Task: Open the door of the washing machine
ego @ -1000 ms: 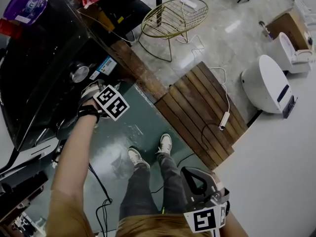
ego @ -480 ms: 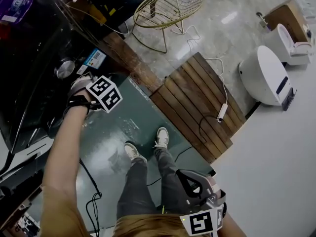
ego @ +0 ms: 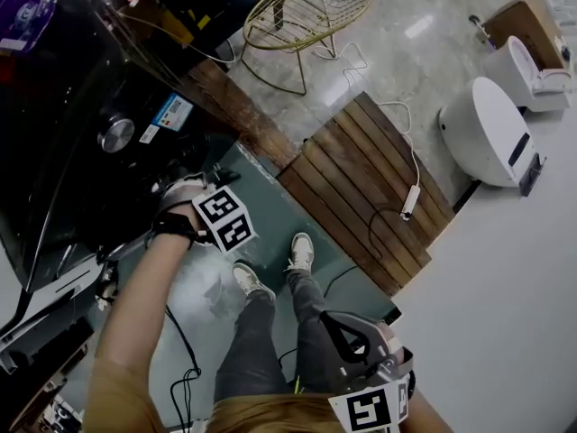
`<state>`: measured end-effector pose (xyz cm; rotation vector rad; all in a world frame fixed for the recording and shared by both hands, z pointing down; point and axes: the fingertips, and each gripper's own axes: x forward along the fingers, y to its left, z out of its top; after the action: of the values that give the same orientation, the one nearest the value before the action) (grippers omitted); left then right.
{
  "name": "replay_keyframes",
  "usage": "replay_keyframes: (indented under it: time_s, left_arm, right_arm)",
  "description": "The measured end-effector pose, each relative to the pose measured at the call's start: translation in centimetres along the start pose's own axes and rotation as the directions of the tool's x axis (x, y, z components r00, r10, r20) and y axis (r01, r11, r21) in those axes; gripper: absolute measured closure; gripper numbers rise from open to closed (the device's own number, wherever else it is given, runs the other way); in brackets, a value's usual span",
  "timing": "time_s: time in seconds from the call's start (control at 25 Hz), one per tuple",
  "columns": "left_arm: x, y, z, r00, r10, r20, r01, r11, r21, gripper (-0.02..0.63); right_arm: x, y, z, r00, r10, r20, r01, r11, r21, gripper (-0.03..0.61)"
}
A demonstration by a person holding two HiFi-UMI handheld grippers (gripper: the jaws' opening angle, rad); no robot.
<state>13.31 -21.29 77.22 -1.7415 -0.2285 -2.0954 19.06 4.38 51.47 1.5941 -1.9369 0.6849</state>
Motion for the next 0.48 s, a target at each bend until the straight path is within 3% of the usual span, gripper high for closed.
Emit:
replay_keyframes:
  time_s: [0.24,0.48]
  left_arm:
    - [-0.3,-3.0,1.3,1.000,0.006,0.017,-0.007,0.998,0.058,0.463]
    - [-0.6,-6.6,1.6,0.998,0.050,0.030,-0.054,0.986,0.155,0.459]
  right_arm:
    - [-0.6,1.9,-0.9,1.000,-0.018,0.026,0.018,1.000,0.005,0.574]
    - [-2.0,4.2,-2.0,0.993,-0.116,0.025,0.117,0.993,-0.010,0.574]
